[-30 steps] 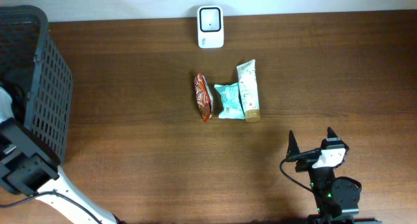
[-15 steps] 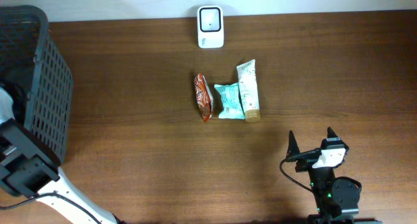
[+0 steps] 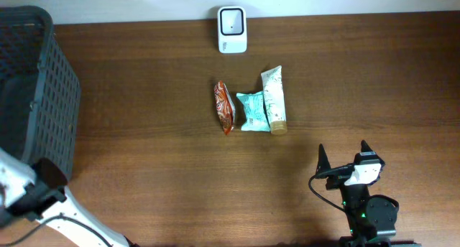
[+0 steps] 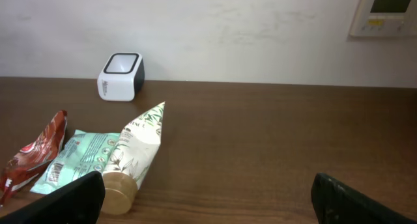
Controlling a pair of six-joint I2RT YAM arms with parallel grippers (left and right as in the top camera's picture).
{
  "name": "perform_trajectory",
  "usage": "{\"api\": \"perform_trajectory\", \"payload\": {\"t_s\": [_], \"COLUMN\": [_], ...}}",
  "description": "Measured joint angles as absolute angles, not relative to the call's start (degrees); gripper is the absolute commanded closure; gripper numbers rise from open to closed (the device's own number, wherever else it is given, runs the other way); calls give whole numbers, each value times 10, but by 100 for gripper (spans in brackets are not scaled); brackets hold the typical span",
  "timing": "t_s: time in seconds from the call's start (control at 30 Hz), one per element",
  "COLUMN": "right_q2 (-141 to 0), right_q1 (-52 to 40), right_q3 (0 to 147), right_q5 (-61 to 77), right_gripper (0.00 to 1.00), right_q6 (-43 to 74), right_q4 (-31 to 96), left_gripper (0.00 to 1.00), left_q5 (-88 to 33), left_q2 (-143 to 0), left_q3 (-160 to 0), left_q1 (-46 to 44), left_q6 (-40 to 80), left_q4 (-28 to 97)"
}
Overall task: Scan the item barcode
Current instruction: 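Grasp the white Kleenex packet with the left gripper and lift it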
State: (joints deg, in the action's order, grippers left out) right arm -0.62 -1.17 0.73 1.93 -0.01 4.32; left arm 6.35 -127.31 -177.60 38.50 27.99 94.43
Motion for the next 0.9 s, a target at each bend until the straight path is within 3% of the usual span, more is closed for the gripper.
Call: {"api": "perform_trajectory", "payload": {"t_s": [0.3, 0.43, 0.63, 0.9], "right_q2": [-6, -6, -6, -6], "right_q1": [-12, -12, -12, -12], "right_q3": [7, 7, 7, 7], "right_q5": [19, 19, 19, 19], "right_gripper": [1, 1, 1, 1], "right_q6": [0, 0, 0, 0], "right_q4": [43, 43, 43, 43], "left_gripper": [100, 100, 100, 100], "left_q5": [-271, -363, -374, -207], "left_q2": [-1123, -1124, -1160, -1221], "left_q3": [-1799, -1799, -1797, -1743], "left_q1": [381, 317, 138, -86], "left_q6": [278, 262, 217, 173], "left_q4": [905, 935, 948, 966]}}
